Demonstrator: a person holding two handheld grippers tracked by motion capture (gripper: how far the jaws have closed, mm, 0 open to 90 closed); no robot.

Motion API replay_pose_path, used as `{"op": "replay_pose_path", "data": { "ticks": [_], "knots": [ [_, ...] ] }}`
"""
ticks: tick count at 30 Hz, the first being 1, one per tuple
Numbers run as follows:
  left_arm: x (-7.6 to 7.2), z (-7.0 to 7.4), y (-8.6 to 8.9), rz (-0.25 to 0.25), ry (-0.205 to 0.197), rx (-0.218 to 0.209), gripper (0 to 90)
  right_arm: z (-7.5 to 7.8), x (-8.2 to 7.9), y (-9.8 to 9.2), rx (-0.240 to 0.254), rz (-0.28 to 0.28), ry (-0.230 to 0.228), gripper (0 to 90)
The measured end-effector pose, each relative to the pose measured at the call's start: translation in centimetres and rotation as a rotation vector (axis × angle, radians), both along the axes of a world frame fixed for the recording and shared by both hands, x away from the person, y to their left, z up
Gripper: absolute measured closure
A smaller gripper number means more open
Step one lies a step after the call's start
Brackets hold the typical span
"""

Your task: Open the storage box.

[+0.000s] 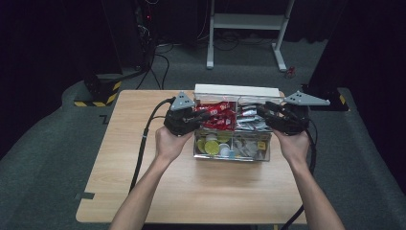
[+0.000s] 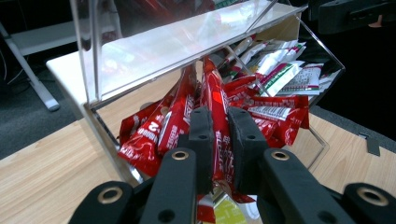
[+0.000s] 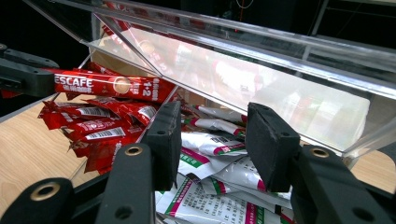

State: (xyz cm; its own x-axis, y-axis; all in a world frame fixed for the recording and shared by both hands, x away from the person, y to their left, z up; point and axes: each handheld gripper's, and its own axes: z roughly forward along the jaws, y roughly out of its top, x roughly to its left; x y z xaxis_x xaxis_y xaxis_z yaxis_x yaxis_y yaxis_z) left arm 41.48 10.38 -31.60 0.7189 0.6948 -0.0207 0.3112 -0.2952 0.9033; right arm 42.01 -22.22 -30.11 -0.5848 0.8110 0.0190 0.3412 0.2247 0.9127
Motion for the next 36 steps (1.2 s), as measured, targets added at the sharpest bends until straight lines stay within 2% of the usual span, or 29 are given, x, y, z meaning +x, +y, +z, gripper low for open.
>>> {"op": "replay_pose_path", "data": {
  "ticks": [9,36],
  "knots": [
    [-0.8,0.2,1.0,-0.007,-0.011,-0.019,80.8,0.0,0.0,0.0,0.001,-0.001,0.000,55.6],
    [-2.6,0.0,3.9,-0.008,-0.010,-0.062,81.2,-0.2,0.1,0.1,-0.004,-0.001,-0.002,54.3]
  ]
}}
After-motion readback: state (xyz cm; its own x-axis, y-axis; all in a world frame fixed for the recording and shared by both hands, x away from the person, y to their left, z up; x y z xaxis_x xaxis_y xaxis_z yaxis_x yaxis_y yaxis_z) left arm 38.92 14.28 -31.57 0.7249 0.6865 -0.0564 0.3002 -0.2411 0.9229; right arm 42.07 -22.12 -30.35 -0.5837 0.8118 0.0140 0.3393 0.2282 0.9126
